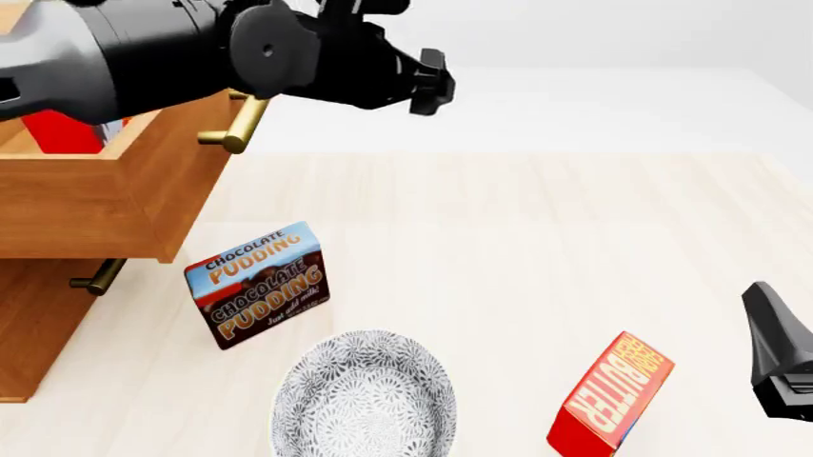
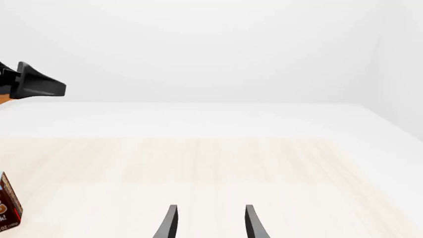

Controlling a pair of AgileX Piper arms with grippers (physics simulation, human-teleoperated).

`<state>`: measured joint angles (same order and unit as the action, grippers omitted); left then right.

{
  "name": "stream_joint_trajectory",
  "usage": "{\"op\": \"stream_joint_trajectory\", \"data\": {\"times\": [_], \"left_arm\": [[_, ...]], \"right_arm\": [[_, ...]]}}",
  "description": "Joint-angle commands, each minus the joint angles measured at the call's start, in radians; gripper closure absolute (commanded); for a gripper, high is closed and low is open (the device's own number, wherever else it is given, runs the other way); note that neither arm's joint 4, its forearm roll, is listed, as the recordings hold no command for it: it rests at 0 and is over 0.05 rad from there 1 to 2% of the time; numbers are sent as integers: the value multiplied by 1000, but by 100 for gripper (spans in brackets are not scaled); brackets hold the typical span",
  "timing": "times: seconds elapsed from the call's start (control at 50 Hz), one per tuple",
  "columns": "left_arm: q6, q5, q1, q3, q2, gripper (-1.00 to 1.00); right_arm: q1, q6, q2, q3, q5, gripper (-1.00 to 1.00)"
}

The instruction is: Put the butter at the front in the top drawer of the cabinet and close it.

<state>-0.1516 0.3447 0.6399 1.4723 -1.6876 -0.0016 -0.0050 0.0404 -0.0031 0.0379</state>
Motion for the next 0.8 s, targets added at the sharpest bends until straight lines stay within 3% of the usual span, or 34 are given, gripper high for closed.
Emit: {"op": "stream_joint_trajectory", "data": {"times": [0.02, 0.8], "left_arm": [[-23, -58, -48, -79, -9, -100], [-49, -156, -230, -326, 63, -100]], "right_arm": [[1, 1, 2, 0, 2, -100], [0, 1, 3, 0, 2, -100]]}}
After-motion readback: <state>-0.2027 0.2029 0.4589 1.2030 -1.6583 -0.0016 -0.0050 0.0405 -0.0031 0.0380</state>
